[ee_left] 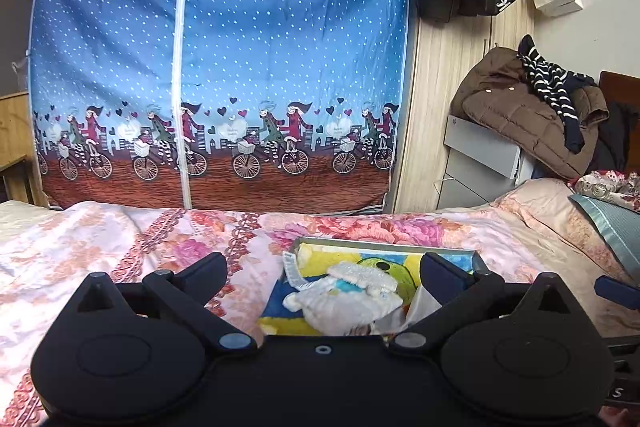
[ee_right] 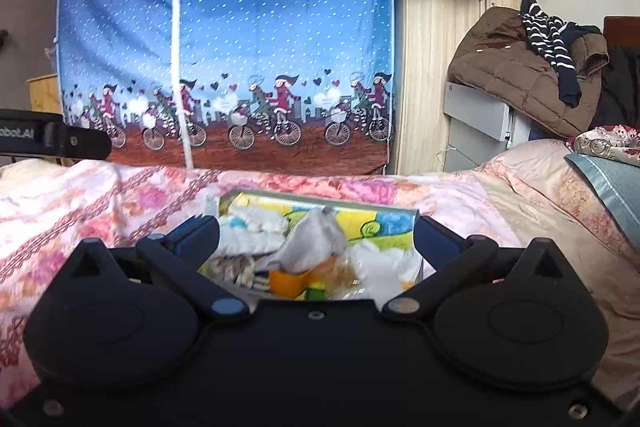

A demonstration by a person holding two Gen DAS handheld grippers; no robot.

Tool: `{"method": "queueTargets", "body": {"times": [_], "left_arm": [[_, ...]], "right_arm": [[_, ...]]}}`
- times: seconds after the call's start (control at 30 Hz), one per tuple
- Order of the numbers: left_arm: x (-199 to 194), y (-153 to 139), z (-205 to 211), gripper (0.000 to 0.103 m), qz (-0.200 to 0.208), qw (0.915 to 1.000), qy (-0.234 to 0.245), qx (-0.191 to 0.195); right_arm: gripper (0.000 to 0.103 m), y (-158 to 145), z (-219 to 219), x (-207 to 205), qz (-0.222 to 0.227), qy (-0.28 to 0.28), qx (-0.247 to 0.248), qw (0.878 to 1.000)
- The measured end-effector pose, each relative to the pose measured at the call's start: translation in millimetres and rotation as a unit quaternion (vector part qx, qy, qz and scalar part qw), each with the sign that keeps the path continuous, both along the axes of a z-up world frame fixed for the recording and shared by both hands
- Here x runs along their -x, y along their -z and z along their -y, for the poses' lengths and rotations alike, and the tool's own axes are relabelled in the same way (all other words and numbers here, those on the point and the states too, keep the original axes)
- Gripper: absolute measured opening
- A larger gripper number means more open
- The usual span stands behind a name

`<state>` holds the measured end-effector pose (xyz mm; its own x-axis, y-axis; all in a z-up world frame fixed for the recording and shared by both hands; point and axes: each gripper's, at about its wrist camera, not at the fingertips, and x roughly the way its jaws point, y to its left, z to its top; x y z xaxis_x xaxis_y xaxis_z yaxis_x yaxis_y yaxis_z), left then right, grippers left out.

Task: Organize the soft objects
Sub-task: 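Withdraw both tools from the tray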

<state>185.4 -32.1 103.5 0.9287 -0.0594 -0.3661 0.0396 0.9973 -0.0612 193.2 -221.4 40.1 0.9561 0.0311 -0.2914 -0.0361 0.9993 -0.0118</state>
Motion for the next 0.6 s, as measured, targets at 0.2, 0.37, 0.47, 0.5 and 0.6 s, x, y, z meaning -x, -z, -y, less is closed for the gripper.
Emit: {"method": "queueTargets", "body": {"times": [0.2, 0.37, 0.47, 0.5, 0.6], "left_arm": [[40, 12, -21, 0.102, 0.002, 0.9995, 0.017, 0.025], [64, 27, -33, 0.102, -0.009, 0.9994, 0.021, 0.027], [76, 36, -38, 0.102, -0.015, 0.9993, 0.023, 0.027], [80, 40, -40, 0.102, -0.016, 0.9991, 0.026, 0.029], [88, 52, -45, 0.102, -0.021, 0.9987, 0.029, 0.036]], "right_arm": [[0.103, 1, -7, 23, -0.007, 0.008, 0.005, 1.000], [0.103, 7, -21, 44, -0.016, 0.027, 0.003, 0.999], [0.103, 11, -27, 56, -0.026, 0.035, 0.003, 0.999], [0.103, 12, -28, 58, -0.029, 0.037, 0.002, 0.999], [0.103, 14, -33, 63, -0.035, 0.042, -0.001, 0.999]]}}
